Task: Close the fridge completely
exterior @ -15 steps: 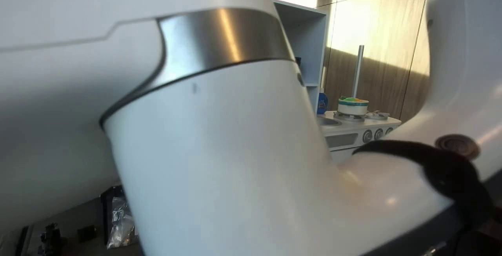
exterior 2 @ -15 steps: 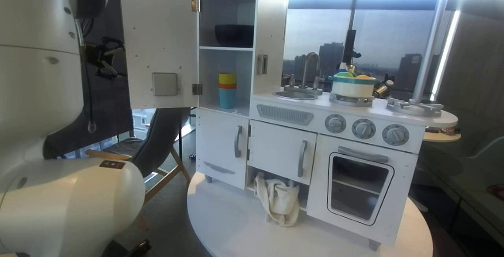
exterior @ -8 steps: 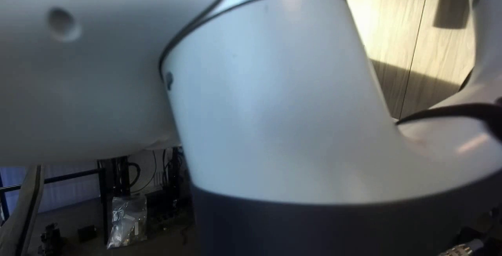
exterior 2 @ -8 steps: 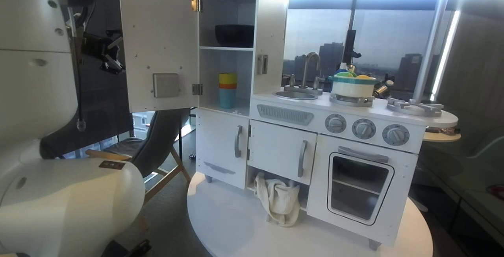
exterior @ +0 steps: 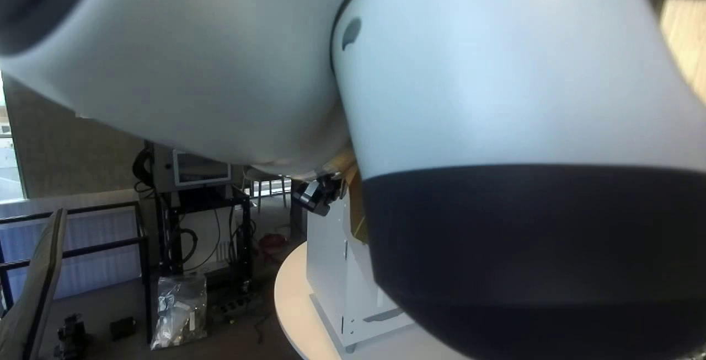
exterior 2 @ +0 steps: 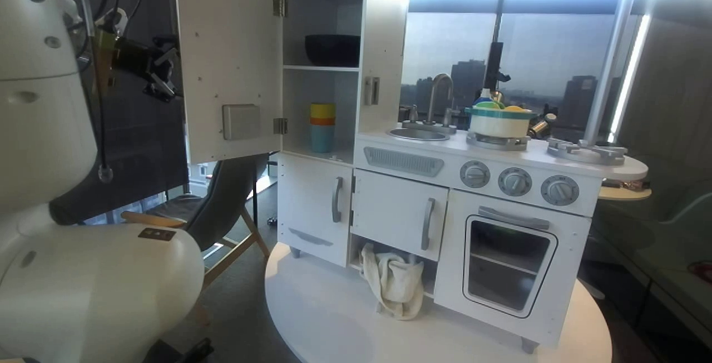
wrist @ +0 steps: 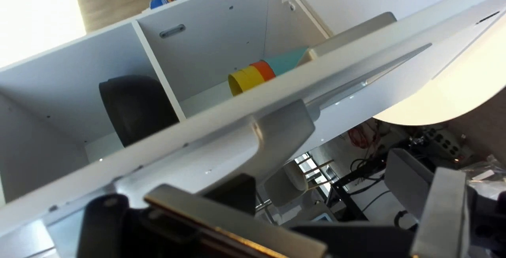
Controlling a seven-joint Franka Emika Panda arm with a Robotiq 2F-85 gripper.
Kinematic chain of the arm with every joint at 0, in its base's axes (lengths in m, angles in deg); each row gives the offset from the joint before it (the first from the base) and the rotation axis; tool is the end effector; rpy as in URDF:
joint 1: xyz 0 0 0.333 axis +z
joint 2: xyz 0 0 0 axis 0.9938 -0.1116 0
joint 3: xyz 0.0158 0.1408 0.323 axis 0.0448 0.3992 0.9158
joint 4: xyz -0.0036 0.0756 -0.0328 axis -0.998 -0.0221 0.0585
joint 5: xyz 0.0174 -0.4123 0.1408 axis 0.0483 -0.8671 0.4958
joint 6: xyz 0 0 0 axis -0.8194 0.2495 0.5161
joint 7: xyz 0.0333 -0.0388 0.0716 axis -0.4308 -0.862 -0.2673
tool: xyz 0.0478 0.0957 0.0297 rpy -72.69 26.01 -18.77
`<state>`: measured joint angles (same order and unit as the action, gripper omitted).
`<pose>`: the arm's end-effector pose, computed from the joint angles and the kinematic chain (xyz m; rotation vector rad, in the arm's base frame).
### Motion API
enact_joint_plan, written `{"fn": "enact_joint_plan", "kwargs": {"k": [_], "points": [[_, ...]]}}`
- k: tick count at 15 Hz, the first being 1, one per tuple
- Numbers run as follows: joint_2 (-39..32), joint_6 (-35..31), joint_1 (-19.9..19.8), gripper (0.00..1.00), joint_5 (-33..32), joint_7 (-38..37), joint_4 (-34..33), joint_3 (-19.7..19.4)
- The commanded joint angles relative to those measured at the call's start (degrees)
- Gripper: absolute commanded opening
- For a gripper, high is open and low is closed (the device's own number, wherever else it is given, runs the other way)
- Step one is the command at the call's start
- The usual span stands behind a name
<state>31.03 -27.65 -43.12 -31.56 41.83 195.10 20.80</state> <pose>0.2750 0.4641 0.5980 1.9366 0.5165 0.8975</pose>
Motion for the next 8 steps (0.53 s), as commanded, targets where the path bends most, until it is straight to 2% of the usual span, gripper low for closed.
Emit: {"fn": "enact_joint_plan", "kwargs": {"k": [1,8], "points": [[6.32,-1.89,-2.21,1.0,2.65,-2.54,3.94,-1.5],[15.64,-7.69,-6.9,1.0,5.0,-5.57,10.88,-5.79]]}}
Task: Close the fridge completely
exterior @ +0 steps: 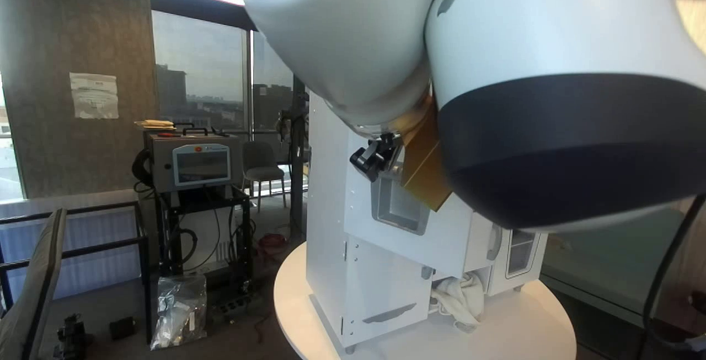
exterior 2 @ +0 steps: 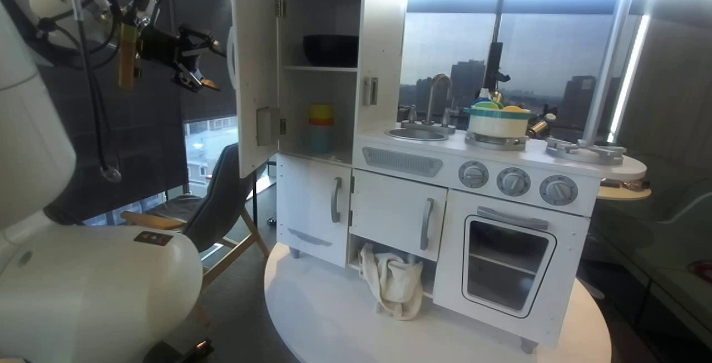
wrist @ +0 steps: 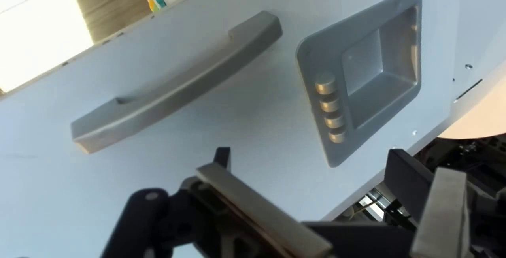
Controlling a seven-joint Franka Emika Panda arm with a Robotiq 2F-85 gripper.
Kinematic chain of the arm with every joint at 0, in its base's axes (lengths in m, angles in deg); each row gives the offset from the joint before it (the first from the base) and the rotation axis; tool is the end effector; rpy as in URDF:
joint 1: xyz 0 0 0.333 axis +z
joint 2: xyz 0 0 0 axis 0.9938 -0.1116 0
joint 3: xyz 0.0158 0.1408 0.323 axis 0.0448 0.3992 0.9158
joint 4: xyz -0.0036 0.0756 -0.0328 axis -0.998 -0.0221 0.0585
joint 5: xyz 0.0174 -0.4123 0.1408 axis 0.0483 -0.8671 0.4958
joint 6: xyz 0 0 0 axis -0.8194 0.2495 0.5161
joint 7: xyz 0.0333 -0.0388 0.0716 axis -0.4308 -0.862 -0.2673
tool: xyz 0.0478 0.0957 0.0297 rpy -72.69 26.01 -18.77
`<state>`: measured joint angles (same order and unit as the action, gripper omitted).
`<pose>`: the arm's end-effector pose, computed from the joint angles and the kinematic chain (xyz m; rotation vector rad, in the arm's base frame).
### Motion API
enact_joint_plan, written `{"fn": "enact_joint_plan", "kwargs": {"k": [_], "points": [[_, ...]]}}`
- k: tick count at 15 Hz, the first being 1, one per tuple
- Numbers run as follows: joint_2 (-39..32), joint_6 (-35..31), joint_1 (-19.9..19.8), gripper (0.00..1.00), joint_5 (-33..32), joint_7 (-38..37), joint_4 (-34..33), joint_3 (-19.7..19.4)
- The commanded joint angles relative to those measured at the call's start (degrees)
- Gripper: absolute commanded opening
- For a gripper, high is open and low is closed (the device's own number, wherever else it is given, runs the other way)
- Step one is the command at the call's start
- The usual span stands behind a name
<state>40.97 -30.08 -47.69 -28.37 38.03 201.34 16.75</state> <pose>0.2999 0.3825 0.6255 2.0067 0.2747 0.9075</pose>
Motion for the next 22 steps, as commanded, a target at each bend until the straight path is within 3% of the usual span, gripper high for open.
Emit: {"fn": "enact_joint_plan", "kwargs": {"k": [1,10,18,22], "points": [[6.81,-6.65,-3.16,1.0,2.38,-2.14,5.75,-2.32],[14.44,-22.04,-9.83,1.0,3.6,-4.37,13.49,-6.82],[13.4,-43.57,-16.26,1.0,-3.82,-7.42,15.99,-8.3],[16.36,-51.74,-17.24,1.0,-5.35,-9.48,20.55,-8.59]]}}
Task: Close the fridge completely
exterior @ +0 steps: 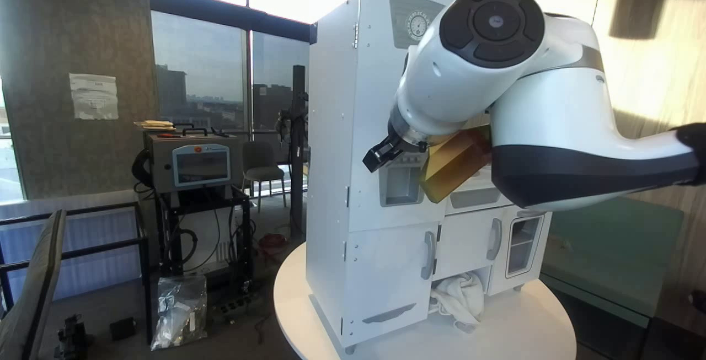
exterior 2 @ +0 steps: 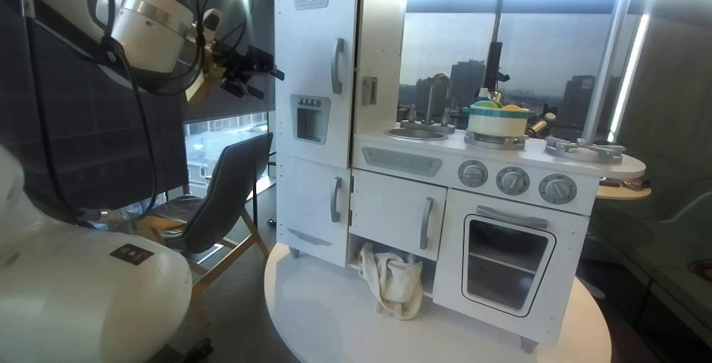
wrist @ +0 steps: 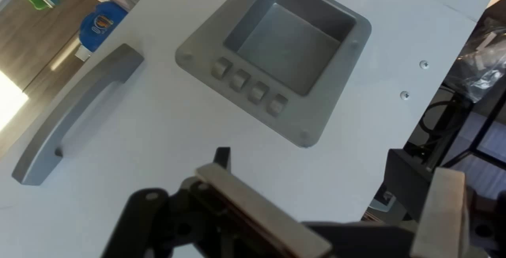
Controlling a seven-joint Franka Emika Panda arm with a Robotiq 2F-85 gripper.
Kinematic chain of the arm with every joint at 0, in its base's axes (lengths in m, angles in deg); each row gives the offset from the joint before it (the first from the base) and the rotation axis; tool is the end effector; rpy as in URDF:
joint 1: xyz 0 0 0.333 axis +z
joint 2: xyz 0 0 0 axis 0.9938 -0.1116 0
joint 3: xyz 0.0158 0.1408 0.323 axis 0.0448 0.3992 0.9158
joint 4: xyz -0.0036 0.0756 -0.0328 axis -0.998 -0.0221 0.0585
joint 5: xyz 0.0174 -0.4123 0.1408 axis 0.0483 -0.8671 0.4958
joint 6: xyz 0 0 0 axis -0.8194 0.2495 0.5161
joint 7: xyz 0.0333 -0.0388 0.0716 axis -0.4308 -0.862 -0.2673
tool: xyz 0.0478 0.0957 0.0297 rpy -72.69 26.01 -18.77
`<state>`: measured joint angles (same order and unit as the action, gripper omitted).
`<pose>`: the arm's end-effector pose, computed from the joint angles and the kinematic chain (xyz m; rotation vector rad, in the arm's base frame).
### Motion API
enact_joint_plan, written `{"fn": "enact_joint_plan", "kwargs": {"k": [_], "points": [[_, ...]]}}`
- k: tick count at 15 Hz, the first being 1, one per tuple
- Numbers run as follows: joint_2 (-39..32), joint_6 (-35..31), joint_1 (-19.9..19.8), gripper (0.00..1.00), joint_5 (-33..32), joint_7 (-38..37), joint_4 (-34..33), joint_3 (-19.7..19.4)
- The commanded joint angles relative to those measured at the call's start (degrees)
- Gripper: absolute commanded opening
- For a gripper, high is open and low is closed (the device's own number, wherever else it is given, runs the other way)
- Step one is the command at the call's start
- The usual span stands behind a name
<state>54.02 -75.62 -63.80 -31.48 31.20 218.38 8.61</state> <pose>0.3756 0.2730 0.5978 2.2156 0.3278 1.2941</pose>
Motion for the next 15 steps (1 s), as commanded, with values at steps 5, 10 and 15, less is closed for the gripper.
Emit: {"fn": "enact_joint_plan", "kwargs": {"k": [5,10,15], "points": [[4.28,-11.63,-0.93,1.0,3.01,-1.73,6.61,-1.69],[3.34,-13.69,-2.11,1.0,7.3,-0.68,8.19,0.45],[6.07,-12.91,-2.83,1.0,9.87,0.12,9.26,-0.5]]}}
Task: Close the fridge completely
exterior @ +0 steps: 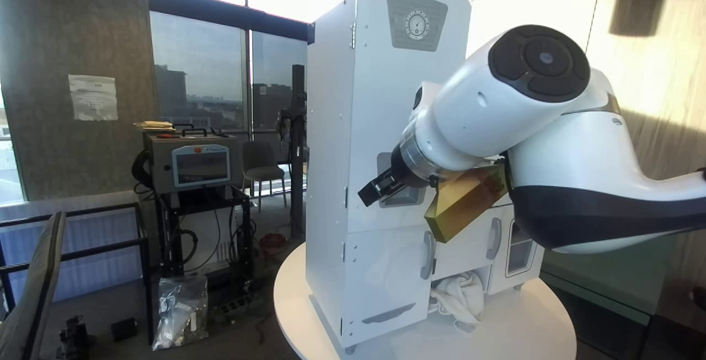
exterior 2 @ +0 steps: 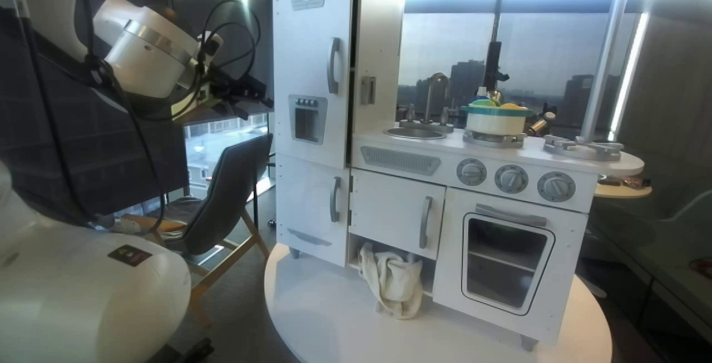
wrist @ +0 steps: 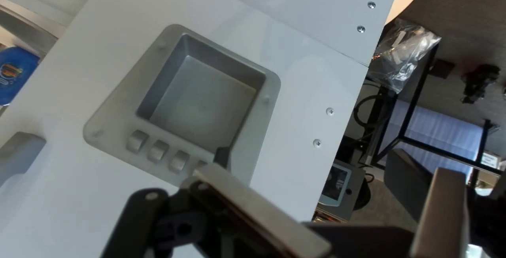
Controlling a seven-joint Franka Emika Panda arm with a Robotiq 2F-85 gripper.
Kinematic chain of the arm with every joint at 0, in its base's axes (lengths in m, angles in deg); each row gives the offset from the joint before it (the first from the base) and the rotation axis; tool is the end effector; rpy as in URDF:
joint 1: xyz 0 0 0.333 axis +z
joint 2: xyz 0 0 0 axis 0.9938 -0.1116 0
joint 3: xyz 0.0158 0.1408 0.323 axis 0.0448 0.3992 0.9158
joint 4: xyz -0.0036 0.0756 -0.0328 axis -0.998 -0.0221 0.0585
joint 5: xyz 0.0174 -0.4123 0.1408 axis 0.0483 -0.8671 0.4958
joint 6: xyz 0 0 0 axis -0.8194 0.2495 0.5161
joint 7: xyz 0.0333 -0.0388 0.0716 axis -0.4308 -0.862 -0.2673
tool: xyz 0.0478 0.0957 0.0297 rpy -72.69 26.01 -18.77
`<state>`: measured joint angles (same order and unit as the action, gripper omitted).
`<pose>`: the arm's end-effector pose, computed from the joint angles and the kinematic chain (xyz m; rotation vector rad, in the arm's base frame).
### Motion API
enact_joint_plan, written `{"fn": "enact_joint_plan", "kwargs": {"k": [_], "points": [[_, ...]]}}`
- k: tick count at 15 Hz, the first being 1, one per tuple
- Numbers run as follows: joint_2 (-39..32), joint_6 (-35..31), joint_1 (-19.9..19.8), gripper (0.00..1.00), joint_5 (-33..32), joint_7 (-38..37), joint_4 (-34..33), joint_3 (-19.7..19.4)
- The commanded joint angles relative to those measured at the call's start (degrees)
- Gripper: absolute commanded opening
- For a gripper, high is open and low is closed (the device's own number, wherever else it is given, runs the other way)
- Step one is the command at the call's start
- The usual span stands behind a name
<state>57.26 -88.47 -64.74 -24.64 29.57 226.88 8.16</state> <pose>0.3533 0.2689 0.5479 2.4215 0.3923 1.3214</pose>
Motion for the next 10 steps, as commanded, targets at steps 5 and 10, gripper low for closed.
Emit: {"fn": "enact_joint_plan", "kwargs": {"k": [5,10], "points": [[11.57,4.09,-2.79,1.0,9.65,5.84,2.93,-1.84],[17.74,2.32,-9.53,1.0,7.78,7.93,3.81,-1.93]]}}
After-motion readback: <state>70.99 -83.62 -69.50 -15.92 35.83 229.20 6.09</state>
